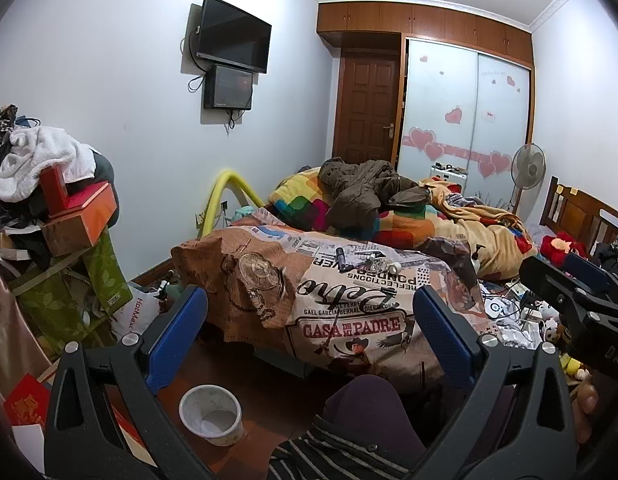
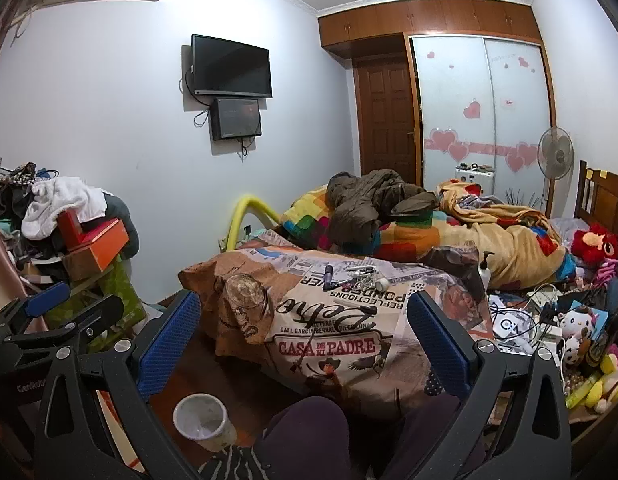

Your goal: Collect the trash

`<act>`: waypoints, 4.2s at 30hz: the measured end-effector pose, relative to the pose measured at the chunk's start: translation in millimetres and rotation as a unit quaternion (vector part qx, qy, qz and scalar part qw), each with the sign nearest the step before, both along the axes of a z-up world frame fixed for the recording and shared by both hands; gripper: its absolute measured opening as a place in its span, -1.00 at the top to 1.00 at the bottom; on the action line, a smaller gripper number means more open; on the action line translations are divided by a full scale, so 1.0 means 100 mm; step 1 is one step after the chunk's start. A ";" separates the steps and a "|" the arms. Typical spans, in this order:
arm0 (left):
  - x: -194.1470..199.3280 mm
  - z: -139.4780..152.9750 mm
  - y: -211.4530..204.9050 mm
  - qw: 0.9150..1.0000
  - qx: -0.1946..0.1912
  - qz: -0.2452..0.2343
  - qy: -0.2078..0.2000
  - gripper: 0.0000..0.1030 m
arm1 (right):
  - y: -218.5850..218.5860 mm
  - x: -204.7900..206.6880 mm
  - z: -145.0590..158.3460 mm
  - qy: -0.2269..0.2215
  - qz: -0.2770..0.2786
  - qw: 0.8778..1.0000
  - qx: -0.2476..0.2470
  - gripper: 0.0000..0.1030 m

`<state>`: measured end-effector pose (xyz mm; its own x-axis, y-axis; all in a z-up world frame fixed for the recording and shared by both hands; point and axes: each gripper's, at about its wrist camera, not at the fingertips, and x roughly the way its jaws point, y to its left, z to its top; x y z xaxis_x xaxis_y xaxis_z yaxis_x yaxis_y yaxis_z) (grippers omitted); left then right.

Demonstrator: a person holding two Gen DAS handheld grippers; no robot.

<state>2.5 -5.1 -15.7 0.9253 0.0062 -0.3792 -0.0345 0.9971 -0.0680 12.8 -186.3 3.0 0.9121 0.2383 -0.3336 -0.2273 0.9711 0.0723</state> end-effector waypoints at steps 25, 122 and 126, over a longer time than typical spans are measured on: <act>1.64 -0.25 -0.12 0.998 -0.019 -0.018 0.048 -1.00 | -0.33 1.33 -0.43 0.078 -0.065 0.994 -0.028 -0.99; 4.54 -1.95 -1.68 0.957 -0.026 -0.120 0.262 0.86 | -1.12 3.72 -1.68 0.238 -0.017 0.969 0.067 0.54; 4.33 -1.64 -1.49 0.965 -0.022 -0.119 0.231 0.86 | -0.94 3.63 -1.46 0.217 -0.005 0.975 0.053 0.54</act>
<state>435.9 -153.8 -179.3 0.6299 -0.2117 -0.7473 0.1580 0.9770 -0.1435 375.4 -279.8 -143.2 0.6931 0.2846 -0.6622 -0.1433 0.9548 0.2604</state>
